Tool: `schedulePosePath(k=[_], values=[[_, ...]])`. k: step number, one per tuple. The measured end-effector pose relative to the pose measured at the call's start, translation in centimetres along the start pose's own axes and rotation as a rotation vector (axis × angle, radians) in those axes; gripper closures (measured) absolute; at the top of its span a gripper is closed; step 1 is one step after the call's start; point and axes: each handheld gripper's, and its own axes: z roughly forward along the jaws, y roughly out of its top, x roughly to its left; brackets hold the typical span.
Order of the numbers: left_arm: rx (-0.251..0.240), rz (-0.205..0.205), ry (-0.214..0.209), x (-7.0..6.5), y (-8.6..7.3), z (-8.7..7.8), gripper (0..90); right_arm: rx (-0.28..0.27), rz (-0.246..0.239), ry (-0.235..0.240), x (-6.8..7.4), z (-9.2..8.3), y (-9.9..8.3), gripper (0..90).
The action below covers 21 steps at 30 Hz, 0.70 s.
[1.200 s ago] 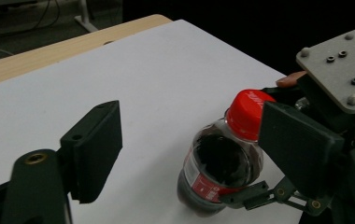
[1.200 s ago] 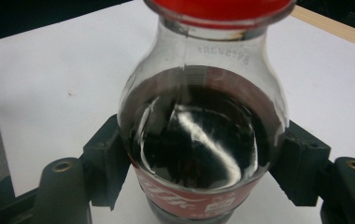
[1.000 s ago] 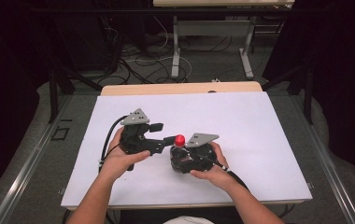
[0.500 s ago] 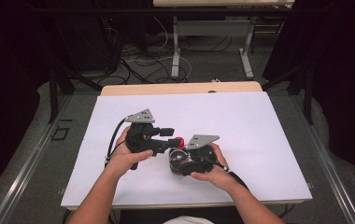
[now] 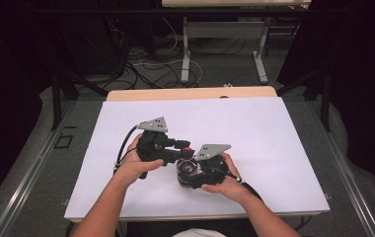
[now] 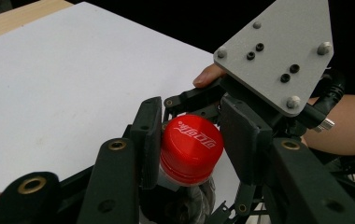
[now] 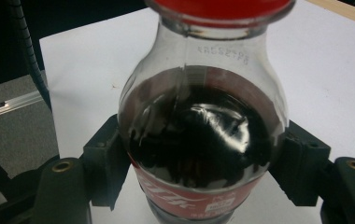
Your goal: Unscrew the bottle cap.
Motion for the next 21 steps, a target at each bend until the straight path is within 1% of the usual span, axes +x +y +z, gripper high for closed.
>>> schedulePosePath(k=[1,2,3,4,5,6,7,8,9,11,12,13,14,15,16,17,18,19,20,21], values=[[0.006,0.007,0.013,-0.1,0.0,0.0,60.5,-0.001,0.001,-0.003,0.0,0.1,0.0,29.3],[0.006,0.007,0.013,-0.1,0.0,0.0,60.6,0.001,0.001,-0.004,0.0,0.1,0.0,29.4],[0.010,0.012,0.031,-0.3,0.0,0.0,60.7,0.002,0.002,-0.006,0.0,0.1,0.0,29.4],[0.002,0.011,0.041,-0.4,0.0,0.1,60.8,0.001,0.004,-0.009,0.0,0.1,0.0,29.4],[0.002,0.011,0.041,-0.4,0.0,0.1,60.9,0.000,0.006,-0.013,0.0,0.1,0.0,29.5],[0.001,0.002,0.071,-0.8,0.1,0.1,61.0,-0.003,0.009,-0.019,0.0,0.1,0.0,29.5],[-0.003,-0.006,0.091,-1.0,0.1,0.2,61.0,0.000,0.014,-0.022,0.0,0.0,0.0,29.6],[-0.003,-0.006,0.091,-1.0,0.1,0.2,61.1,0.000,0.014,-0.022,0.0,0.0,0.0,29.6],[-0.007,-0.021,0.139,-1.5,0.2,0.4,61.1,-0.017,0.023,-0.040,0.0,0.1,0.0,29.6],[-0.017,-0.015,0.201,-2.1,0.3,0.8,61.1,-0.017,0.031,-0.056,0.0,0.0,0.0,29.6],[-0.017,-0.015,0.201,-2.1,0.3,0.8,61.2,-0.017,0.036,-0.067,0.0,0.0,0.0,29.6],[-0.014,-0.028,0.269,-2.8,0.4,1.1,61.4,-0.016,0.035,-0.079,0.0,0.1,0.0,29.6],[-0.020,-0.038,0.308,-3.2,0.5,1.3,61.5,-0.018,0.044,-0.095,0.0,0.1,0.0,29.6],[-0.020,-0.045,0.343,-3.5,0.5,1.5,61.5,-0.017,0.035,-0.104,0.0,0.1,0.0,29.6],[-0.025,-0.056,0.379,-3.8,0.6,1.8,61.5,-0.003,0.030,-0.114,-0.1,0.0,0.0,29.6],[-0.035,-0.071,0.410,-4.2,0.6,2.0,61.6,-0.015,0.042,-0.139,0.1,0.1,0.0,29.6],[-0.035,-0.082,0.438,-4.6,0.6,2.2,61.6,-0.006,0.034,-0.152,0.1,0.1,0.0,29.6],[-0.050,-0.097,0.468,-4.9,0.6,2.4,61.6,-0.009,0.035,-0.166,0.2,0.1,0.0,29.5],[-0.047,-0.100,0.483,-5.0,0.6,2.5,61.6,0.002,0.037,-0.169,0.2,0.0,0.1,29.6],[-0.057,-0.110,0.495,-5.2,0.6,2.6,61.5,0.000,0.042,-0.174,0.2,0.0,0.1,29.5]])
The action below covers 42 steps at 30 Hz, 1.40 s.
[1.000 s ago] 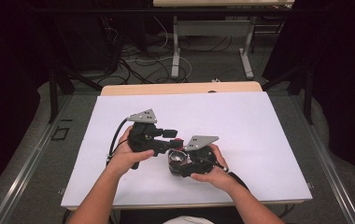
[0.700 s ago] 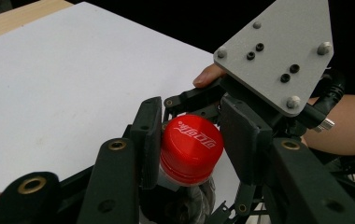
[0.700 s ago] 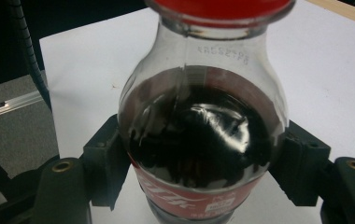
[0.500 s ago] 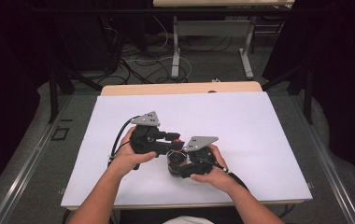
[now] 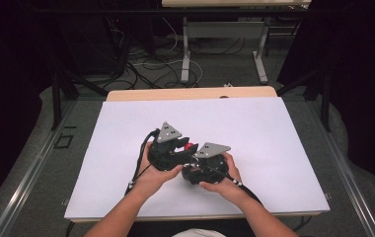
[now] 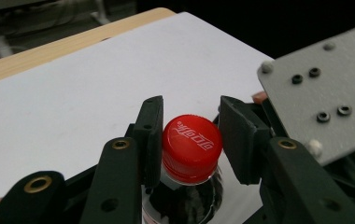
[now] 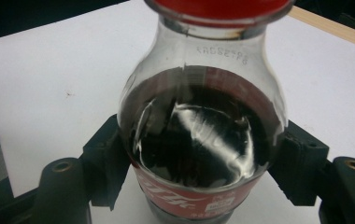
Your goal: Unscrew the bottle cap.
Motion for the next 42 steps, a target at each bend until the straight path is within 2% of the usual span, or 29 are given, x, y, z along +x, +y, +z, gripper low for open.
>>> schedulePosePath(k=[2,4,6,7,8,9,10,11,13,14,16,17,19,20,21,24,26,28,30,32,33,34,35,36,38,39,40,41,42], values=[[0.010,-0.010,0.001,0.0,0.1,-0.1,61.2,-0.016,0.003,-0.001,0.0,0.1,0.0,29.4],[0.009,0.003,-0.044,0.5,0.3,-0.2,58.9,-0.017,-0.004,0.015,-0.2,0.0,0.0,29.4],[0.002,0.009,-0.111,1.3,0.5,-0.6,51.8,-0.023,0.009,0.034,-0.2,-0.1,0.0,29.4],[0.013,0.009,-0.133,1.8,0.6,-0.8,49.7,-0.013,0.007,0.042,-0.4,-0.3,0.0,29.3],[0.015,0.017,-0.155,2.3,0.7,-1.1,48.0,-0.028,0.016,0.047,-0.4,-0.2,0.0,29.3],[0.015,0.017,-0.155,2.3,0.7,-1.1,48.0,-0.028,0.016,0.047,-0.4,-0.2,0.0,29.3],[0.016,0.020,-0.182,2.7,0.7,-1.3,47.7,-0.024,0.014,0.066,-0.5,-0.3,0.1,29.4],[0.031,0.040,-0.246,3.5,0.8,-1.5,47.5,-0.028,0.011,0.068,-0.4,-0.3,0.1,29.3],[0.040,0.049,-0.297,4.1,0.6,-1.5,47.5,-0.027,0.010,0.091,-0.4,-0.3,0.1,29.3],[0.040,0.049,-0.297,4.1,0.6,-1.5,47.5,-0.017,0.001,0.102,-0.3,-0.4,0.2,29.3],[0.037,0.100,-0.358,4.6,0.4,-1.3,47.6,-0.029,-0.007,0.116,-0.2,-0.3,0.2,29.3],[0.037,0.106,-0.380,4.7,0.4,-1.2,47.8,-0.014,-0.013,0.131,-0.1,-0.4,0.2,29.3],[0.042,0.109,-0.462,5.2,0.3,-0.8,48.7,-0.026,-0.018,0.137,0.1,-0.2,0.2,29.3],[0.042,0.109,-0.462,5.2,0.3,-0.8,49.4,-0.009,-0.027,0.154,0.1,-0.3,0.2,29.3],[0.043,0.108,-0.482,5.3,0.2,-0.7,51.7,-0.023,-0.029,0.156,0.2,-0.2,0.2,29.3],[0.054,0.120,-0.496,5.7,0.1,-0.4,58.4,-0.023,-0.036,0.164,0.3,-0.2,0.1,29.3],[0.049,0.125,-0.493,5.7,0.0,-0.4,59.9,-0.023,-0.035,0.163,0.3,-0.2,0.1,29.3],[0.034,0.122,-0.470,5.5,-0.1,-0.4,60.5,-0.021,-0.034,0.161,0.3,-0.2,0.2,29.4],[0.020,0.116,-0.421,5.1,-0.1,-0.5,60.8,-0.027,-0.027,0.142,0.2,-0.1,0.2,29.4],[0.014,0.084,-0.353,4.4,-0.2,-0.6,61.0,-0.028,-0.013,0.121,0.2,-0.1,0.2,29.4],[0.014,0.084,-0.353,4.4,-0.2,-0.6,61.1,-0.021,-0.010,0.111,0.2,-0.2,0.2,29.4],[0.010,0.081,-0.315,4.1,-0.2,-0.6,61.1,-0.027,-0.007,0.093,0.2,-0.1,0.2,29.5],[0.004,0.053,-0.218,3.0,-0.3,-0.6,61.2,-0.022,-0.006,0.082,0.2,-0.1,0.2,29.5],[0.005,0.045,-0.170,2.4,-0.2,-0.6,61.2,-0.021,-0.005,0.068,0.2,-0.1,0.1,29.5],[-0.006,0.002,-0.091,1.3,-0.3,-0.6,61.2,-0.021,-0.002,0.045,0.2,0.0,0.1,29.4],[-0.005,0.001,-0.065,0.9,-0.3,-0.6,61.2,-0.020,0.000,0.041,0.2,0.0,0.1,29.4],[-0.005,0.001,-0.065,0.9,-0.3,-0.6,61.2,-0.021,0.004,0.042,0.2,0.0,0.1,29.4],[-0.013,-0.018,-0.034,0.5,-0.3,-0.5,61.1,-0.011,0.009,0.046,0.2,-0.1,0.1,29.4],[-0.013,-0.018,-0.034,0.5,-0.3,-0.5,61.0,-0.020,0.004,0.045,0.1,-0.1,0.1,29.4]])
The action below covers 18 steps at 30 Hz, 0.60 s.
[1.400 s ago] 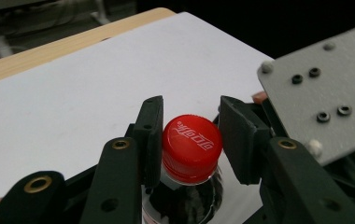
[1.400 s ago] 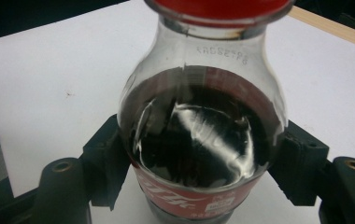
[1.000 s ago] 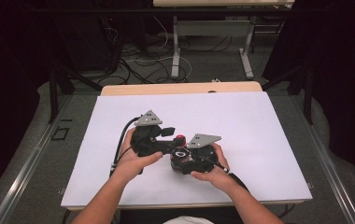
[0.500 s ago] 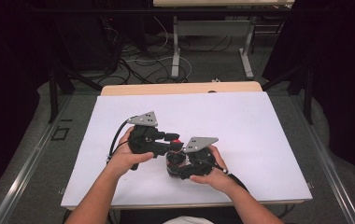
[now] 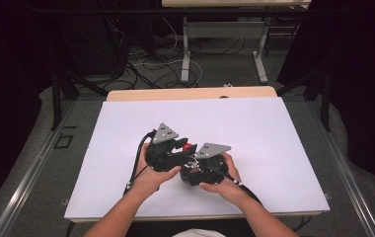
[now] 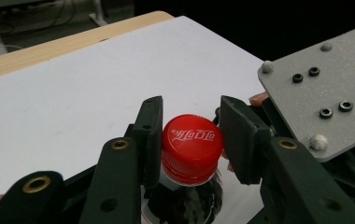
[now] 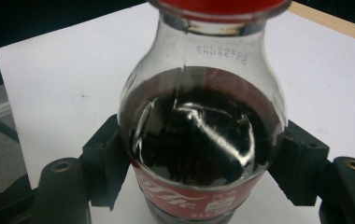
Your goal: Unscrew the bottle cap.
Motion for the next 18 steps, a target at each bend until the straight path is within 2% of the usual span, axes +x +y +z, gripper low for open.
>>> schedulePosePath(k=[2,4,5,7,8,10,11,12,13,14,17,18], values=[[0.008,-0.002,-0.011,0.1,0.1,0.0,59.5,0.002,0.001,0.000,0.0,0.0,0.0,29.3],[-0.011,0.024,-0.071,0.6,0.2,-0.2,51.2,-0.002,0.009,0.012,-0.1,-0.1,0.0,29.3],[-0.037,0.044,-0.133,1.4,0.3,-0.5,48.1,-0.006,0.009,0.022,-0.2,-0.2,0.0,29.3],[-0.029,0.063,-0.168,2.0,0.4,-0.9,43.5,0.002,0.015,0.032,-0.4,-0.3,0.1,29.3],[-0.022,0.068,-0.183,2.4,0.4,-1.0,43.0,-0.013,0.017,0.033,-0.4,-0.3,0.1,29.3],[-0.005,0.075,-0.240,3.2,0.5,-1.1,42.9,-0.015,0.017,0.043,-0.4,-0.3,0.1,29.3],[-0.005,0.075,-0.240,3.2,0.5,-1.1,42.9,-0.014,0.017,0.048,-0.4,-0.3,0.1,29.3],[-0.001,0.079,-0.289,3.9,0.5,-1.2,43.2,-0.004,0.016,0.061,-0.3,-0.4,0.2,29.3],[0.006,0.072,-0.311,4.1,0.4,-1.1,44.0,-0.011,0.013,0.065,-0.3,-0.3,0.2,29.3],[0.012,0.092,-0.326,4.4,0.4,-1.0,44.5,-0.012,0.010,0.071,-0.2,-0.3,0.2,29.3],[0.025,0.107,-0.331,4.6,0.1,-0.6,46.1,-0.011,-0.013,0.097,-0.1,-0.2,0.2,29.3],[0.024,0.113,-0.350,4.8,0.0,-0.6,47.4,-0.003,-0.005,0.100,0.1,-0.2,0.2,29.2]])
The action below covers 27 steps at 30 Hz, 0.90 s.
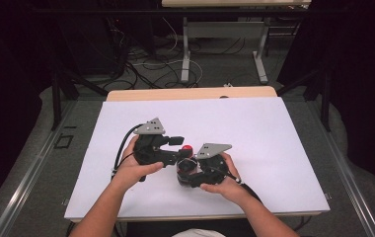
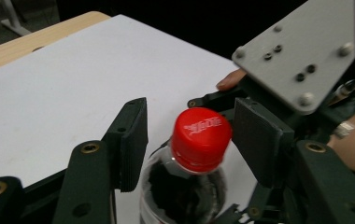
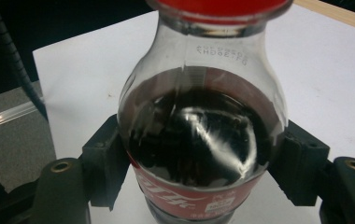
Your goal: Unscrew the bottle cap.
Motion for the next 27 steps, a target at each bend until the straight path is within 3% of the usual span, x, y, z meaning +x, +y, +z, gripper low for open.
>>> schedulePosePath(k=[4,10,12,13,14,18,19,20,23,25,26,27], values=[[-0.011,0.003,-0.013,0.1,-0.2,0.3,53.0,0.004,-0.028,0.005,0.0,0.2,-0.1,29.3],[-0.019,0.006,-0.004,-0.2,-0.1,0.9,61.0,0.000,-0.016,-0.016,0.1,0.2,-0.1,29.4],[-0.026,0.007,0.064,-0.9,0.0,1.1,61.3,0.001,-0.001,-0.024,0.1,0.1,-0.1,29.4],[-0.026,0.007,0.064,-0.9,0.0,1.1,61.4,0.001,-0.001,-0.024,0.1,0.1,-0.1,29.4],[-0.026,-0.009,0.123,-1.5,0.1,1.3,61.4,0.004,0.004,-0.039,0.1,0.1,-0.1,29.5],[-0.027,-0.068,0.255,-2.9,0.2,1.8,61.5,0.005,-0.003,-0.068,0.1,0.1,-0.2,29.4],[-0.027,-0.068,0.255,-2.9,0.2,1.8,61.6,0.005,-0.001,-0.075,0.1,0.2,-0.2,29.4],[-0.032,-0.081,0.302,-3.5,0.3,2.1,61.5,0.006,0.000,-0.079,0.1,0.2,-0.2,29.4],[-0.024,-0.077,0.305,-3.6,0.3,2.1,60.5,0.003,-0.007,-0.083,0.1,0.3,-0.2,29.4],[-0.064,-0.044,0.209,-3.1,0.5,1.5,50.2,0.003,-0.002,-0.076,0.0,0.1,-0.2,29.3],[-0.064,-0.044,0.209,-3.1,0.5,1.5,48.1,0.008,0.005,-0.066,-0.1,0.1,-0.2,29.4],[-0.073,-0.044,0.175,-2.7,0.6,0.9,47.6,-0.004,0.013,-0.070,-0.1,0.0,-0.2,29.4]])
